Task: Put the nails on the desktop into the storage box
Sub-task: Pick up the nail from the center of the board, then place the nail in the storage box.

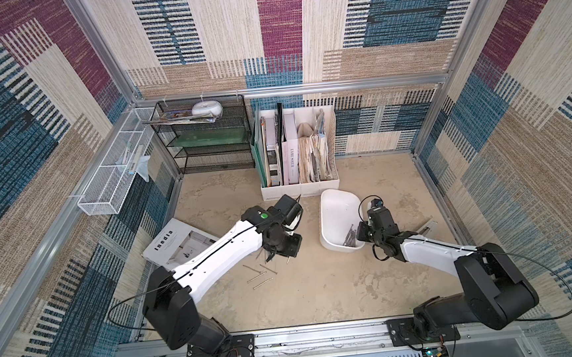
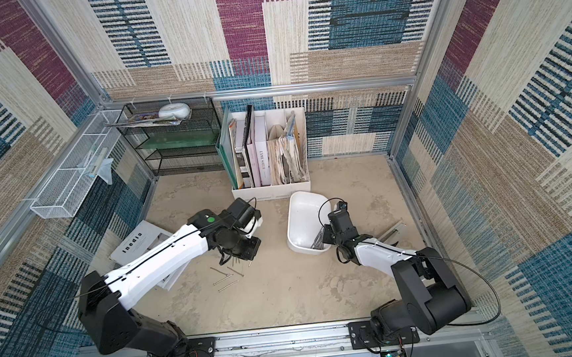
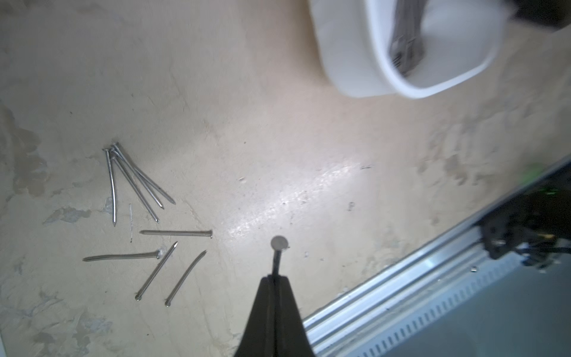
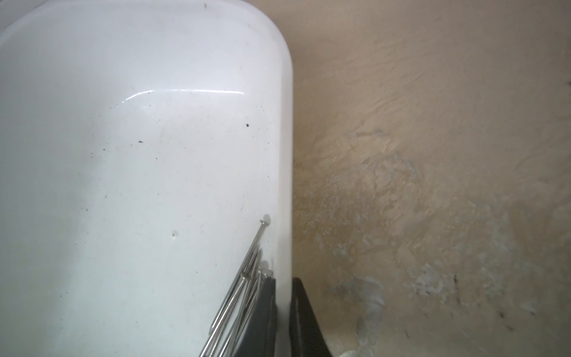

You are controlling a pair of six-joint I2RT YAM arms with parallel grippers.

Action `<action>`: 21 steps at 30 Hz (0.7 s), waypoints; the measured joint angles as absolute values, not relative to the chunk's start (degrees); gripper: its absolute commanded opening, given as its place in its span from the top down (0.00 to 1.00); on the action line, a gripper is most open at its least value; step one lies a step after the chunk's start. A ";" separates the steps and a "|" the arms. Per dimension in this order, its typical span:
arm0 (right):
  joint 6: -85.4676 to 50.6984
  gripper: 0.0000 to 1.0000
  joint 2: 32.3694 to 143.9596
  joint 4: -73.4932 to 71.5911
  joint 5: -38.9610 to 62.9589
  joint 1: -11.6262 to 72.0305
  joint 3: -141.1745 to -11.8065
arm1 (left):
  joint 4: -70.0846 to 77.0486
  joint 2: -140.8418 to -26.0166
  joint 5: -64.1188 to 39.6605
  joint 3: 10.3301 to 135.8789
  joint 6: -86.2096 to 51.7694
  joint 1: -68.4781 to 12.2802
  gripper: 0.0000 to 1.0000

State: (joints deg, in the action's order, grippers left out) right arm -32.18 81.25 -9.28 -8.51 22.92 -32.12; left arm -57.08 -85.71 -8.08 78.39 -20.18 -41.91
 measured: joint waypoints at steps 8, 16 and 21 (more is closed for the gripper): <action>-34.00 1.00 83.29 -13.19 -8.36 27.70 -32.58 | -58.83 -91.37 -15.84 95.98 -26.61 -45.32 1.00; -35.33 1.00 83.79 -13.45 -9.39 29.43 -33.26 | -57.43 -104.62 -16.53 103.15 -29.26 -44.60 1.00; -35.53 1.00 84.12 -13.43 -10.20 29.93 -33.52 | -54.63 -112.31 -17.30 106.83 -30.85 -43.68 1.00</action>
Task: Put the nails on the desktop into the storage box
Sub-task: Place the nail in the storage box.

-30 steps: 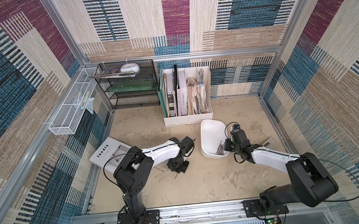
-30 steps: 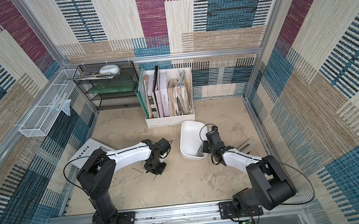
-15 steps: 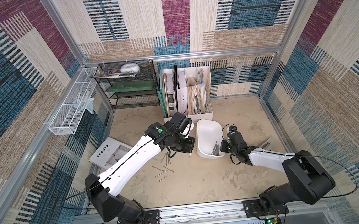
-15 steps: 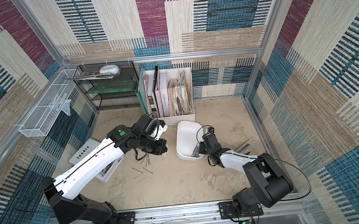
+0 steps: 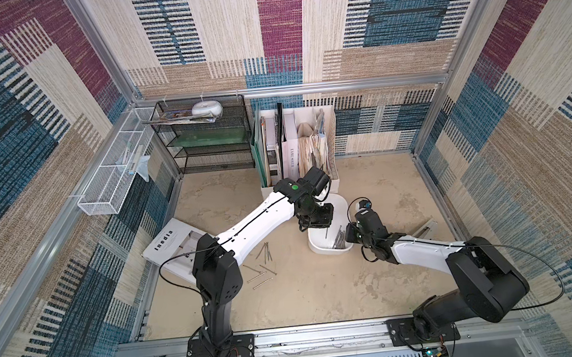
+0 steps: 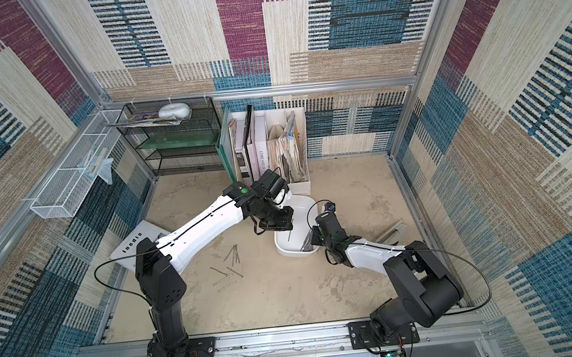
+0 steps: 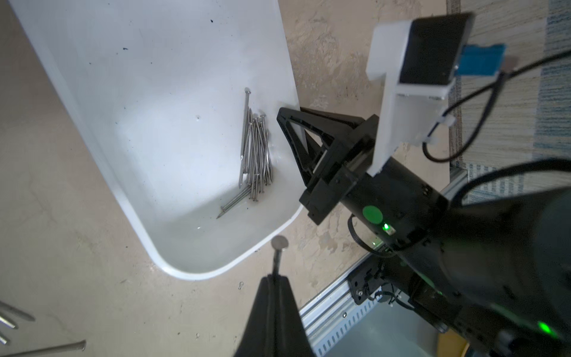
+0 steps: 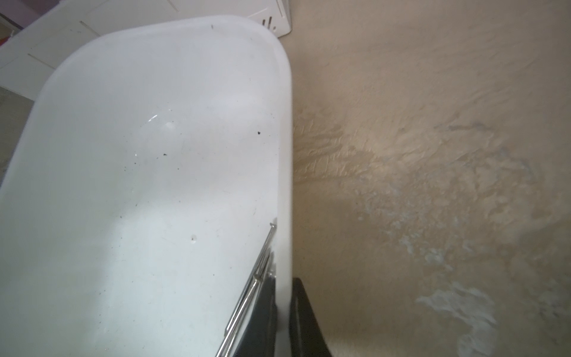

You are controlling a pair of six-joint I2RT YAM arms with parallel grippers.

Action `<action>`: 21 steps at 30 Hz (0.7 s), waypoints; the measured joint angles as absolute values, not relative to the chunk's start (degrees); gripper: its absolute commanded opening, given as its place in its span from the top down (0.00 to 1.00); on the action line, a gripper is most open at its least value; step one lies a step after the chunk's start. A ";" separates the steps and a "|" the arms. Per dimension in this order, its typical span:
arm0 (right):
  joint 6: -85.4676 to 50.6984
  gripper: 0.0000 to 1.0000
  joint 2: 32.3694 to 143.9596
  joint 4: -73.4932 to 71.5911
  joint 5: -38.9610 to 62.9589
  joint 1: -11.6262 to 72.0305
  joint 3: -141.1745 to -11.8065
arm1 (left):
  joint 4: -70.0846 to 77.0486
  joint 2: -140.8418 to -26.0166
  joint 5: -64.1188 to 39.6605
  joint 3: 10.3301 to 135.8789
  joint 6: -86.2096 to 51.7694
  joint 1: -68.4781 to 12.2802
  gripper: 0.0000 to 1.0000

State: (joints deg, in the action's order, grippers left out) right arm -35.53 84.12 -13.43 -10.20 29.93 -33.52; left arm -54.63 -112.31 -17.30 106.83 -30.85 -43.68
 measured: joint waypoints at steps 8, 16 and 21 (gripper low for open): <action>-35.55 1.00 84.64 -13.85 -10.24 30.04 -33.54 | -50.65 -120.27 -17.91 104.60 -32.18 -42.68 1.00; -35.51 1.00 85.49 -14.50 -10.17 30.04 -33.71 | -48.82 -116.84 -19.05 97.93 -33.54 -42.57 0.64; -35.48 1.00 85.41 -14.46 -10.15 30.09 -33.74 | -48.75 -101.91 -17.15 88.75 -33.87 -41.28 0.61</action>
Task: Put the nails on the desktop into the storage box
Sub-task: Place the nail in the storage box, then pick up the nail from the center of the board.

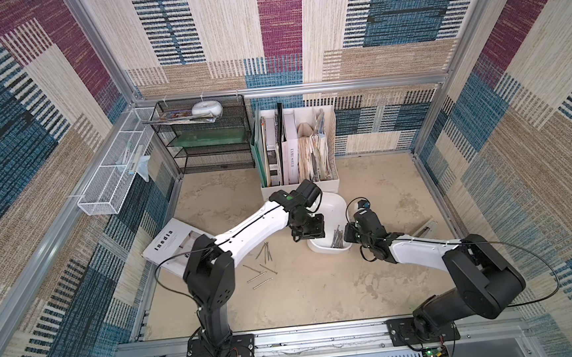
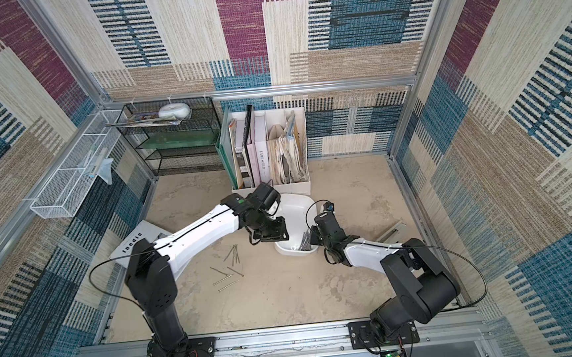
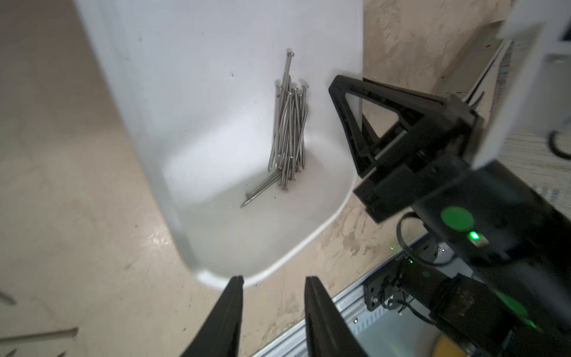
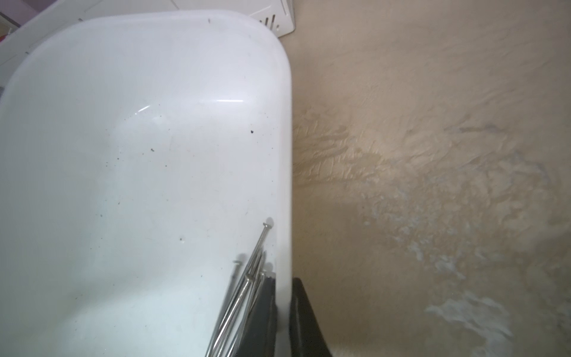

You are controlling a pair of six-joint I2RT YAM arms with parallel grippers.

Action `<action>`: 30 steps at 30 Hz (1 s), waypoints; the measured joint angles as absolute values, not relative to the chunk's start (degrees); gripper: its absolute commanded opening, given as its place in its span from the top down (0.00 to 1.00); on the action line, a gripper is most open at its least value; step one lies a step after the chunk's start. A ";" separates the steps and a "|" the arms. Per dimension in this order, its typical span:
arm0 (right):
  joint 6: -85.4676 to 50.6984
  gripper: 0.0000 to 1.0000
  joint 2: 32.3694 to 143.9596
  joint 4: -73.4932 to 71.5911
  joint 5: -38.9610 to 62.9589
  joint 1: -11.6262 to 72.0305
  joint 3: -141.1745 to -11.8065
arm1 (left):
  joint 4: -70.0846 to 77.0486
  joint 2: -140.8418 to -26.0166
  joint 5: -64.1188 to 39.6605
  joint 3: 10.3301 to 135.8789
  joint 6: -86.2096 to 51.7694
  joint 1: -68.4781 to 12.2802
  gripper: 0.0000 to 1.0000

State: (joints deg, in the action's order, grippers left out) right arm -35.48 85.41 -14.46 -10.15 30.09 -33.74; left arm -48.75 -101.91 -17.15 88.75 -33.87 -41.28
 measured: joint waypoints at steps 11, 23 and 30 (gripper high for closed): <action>-35.22 1.00 85.27 -14.37 -9.98 30.20 -33.74 | -49.69 -82.54 -9.65 60.45 -40.40 -30.09 0.62; -34.89 1.00 85.36 -14.41 -9.98 30.20 -33.74 | -44.07 -87.83 -12.23 54.41 -48.07 -27.88 0.62; -34.52 1.00 86.54 -14.92 -9.56 30.24 -34.22 | -43.35 -89.91 -12.01 53.32 -52.18 -27.83 0.63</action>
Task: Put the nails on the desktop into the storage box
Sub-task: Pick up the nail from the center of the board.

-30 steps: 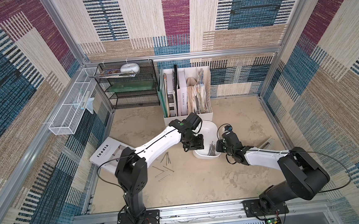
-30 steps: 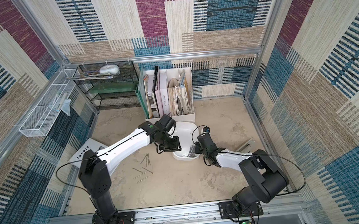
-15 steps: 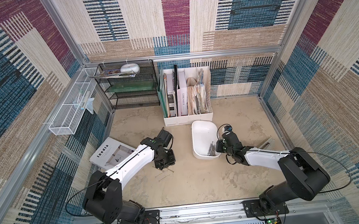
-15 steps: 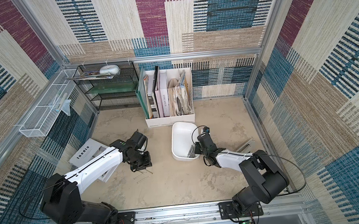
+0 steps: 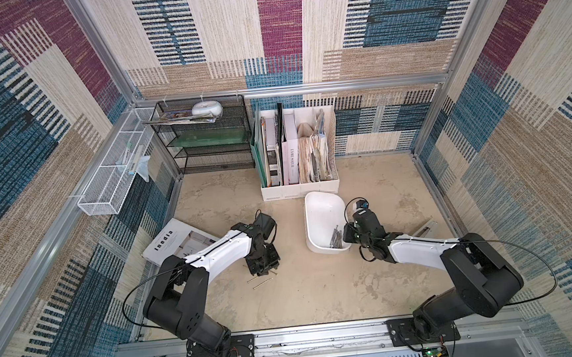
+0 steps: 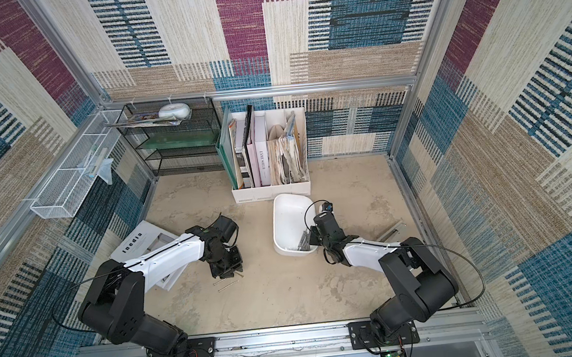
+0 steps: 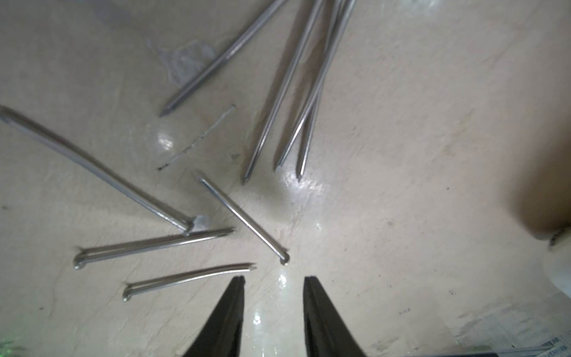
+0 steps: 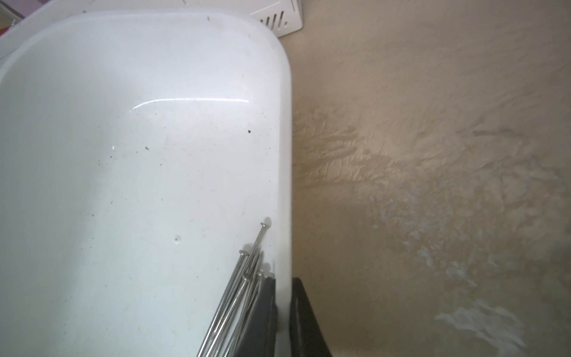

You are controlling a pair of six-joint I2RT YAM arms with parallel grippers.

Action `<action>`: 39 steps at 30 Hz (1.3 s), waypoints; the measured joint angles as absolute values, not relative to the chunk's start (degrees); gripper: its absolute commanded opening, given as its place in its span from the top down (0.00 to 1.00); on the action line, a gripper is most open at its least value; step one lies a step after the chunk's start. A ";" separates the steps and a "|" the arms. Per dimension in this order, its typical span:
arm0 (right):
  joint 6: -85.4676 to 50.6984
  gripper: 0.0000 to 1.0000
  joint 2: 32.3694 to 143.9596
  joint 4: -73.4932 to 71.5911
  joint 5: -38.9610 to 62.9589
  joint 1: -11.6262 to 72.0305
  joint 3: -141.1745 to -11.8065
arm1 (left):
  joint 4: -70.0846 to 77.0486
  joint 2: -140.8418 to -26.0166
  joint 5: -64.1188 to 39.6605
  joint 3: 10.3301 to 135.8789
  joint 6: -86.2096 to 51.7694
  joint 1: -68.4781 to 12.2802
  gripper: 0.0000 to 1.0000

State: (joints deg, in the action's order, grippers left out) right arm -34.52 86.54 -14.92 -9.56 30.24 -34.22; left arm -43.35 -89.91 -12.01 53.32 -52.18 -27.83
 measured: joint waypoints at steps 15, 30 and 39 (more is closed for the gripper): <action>-34.02 1.00 88.49 -17.91 -8.16 30.24 -34.37 | -42.89 -95.24 -8.93 54.89 -54.17 -27.68 0.66; -33.80 1.00 88.82 -18.74 -7.66 30.24 -34.26 | -45.12 -99.61 -10.68 55.92 -52.23 -27.16 1.00; -33.82 1.00 88.71 -18.72 -7.62 30.24 -34.26 | -45.08 -99.50 -13.10 56.42 -49.67 -27.22 1.00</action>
State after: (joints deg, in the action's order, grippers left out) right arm -33.82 88.71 -18.72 -7.62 30.24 -34.26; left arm -45.08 -99.50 -13.10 56.42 -49.67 -27.22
